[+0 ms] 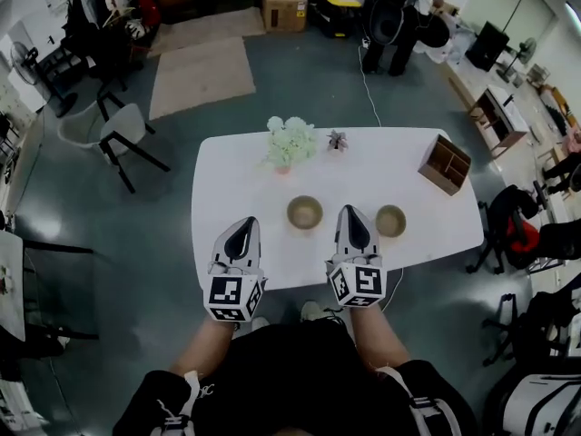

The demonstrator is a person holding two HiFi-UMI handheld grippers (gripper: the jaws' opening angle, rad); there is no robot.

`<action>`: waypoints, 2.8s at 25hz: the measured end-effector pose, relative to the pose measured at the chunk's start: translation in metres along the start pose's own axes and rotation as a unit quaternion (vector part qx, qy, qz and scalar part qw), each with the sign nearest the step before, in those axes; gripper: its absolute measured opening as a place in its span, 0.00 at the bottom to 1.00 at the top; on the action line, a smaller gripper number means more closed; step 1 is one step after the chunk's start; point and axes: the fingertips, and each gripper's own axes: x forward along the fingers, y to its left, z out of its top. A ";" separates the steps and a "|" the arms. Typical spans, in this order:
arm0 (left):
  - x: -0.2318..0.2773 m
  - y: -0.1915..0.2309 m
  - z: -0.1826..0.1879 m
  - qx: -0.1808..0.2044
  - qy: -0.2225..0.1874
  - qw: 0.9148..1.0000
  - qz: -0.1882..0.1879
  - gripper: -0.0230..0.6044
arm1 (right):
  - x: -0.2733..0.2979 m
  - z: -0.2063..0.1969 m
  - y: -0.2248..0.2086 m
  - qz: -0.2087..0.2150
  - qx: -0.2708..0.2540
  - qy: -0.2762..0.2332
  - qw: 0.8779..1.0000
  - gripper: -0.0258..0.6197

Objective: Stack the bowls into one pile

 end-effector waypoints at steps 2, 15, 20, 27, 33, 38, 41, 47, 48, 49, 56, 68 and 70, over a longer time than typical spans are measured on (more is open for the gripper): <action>-0.007 0.009 0.005 -0.008 -0.007 1.000 -0.001 0.06 | -0.001 0.000 0.011 -0.006 -0.005 0.002 1.000 0.07; -0.019 0.021 -0.025 -0.012 0.021 1.000 0.001 0.06 | 0.016 -0.185 0.056 0.201 -0.305 0.312 0.877 0.31; -0.025 0.021 -0.030 -0.007 0.028 0.999 0.017 0.06 | 0.016 -0.258 0.048 0.239 -0.382 0.393 0.802 0.31; -0.034 0.022 -0.037 -0.001 0.037 0.998 0.041 0.06 | 0.029 -0.310 0.032 0.225 -0.432 0.436 0.756 0.30; -0.044 0.023 -0.031 -0.007 0.035 0.998 0.046 0.06 | 0.037 -0.303 0.036 0.221 -0.505 0.391 0.737 0.08; -0.047 0.019 -0.025 -0.009 0.031 0.999 0.042 0.06 | 0.031 -0.281 0.037 0.220 -0.504 0.381 0.743 0.09; -0.047 0.009 -0.022 -0.016 0.026 0.999 0.026 0.06 | 0.027 -0.262 0.034 0.211 -0.510 0.365 0.749 0.08; -0.033 -0.018 -0.019 -0.011 0.029 0.999 -0.016 0.06 | 0.014 -0.220 0.006 0.170 -0.521 0.344 0.762 0.08; -0.030 -0.024 -0.020 -0.010 0.031 0.999 -0.023 0.06 | 0.010 -0.214 -0.002 0.161 -0.522 0.343 0.764 0.08; -0.028 -0.030 -0.022 -0.009 0.032 0.999 -0.030 0.06 | 0.007 -0.209 -0.010 0.151 -0.521 0.342 0.767 0.08; -0.001 -0.079 -0.022 0.002 0.037 0.995 -0.094 0.06 | -0.020 -0.177 -0.082 0.071 -0.504 0.358 0.782 0.08; 0.046 -0.148 -0.028 0.025 0.048 0.985 -0.161 0.06 | -0.063 -0.200 -0.192 -0.003 -0.460 0.427 0.779 0.08; 0.052 -0.152 -0.029 0.028 0.049 0.985 -0.164 0.06 | -0.063 -0.208 -0.201 -0.006 -0.455 0.434 0.777 0.08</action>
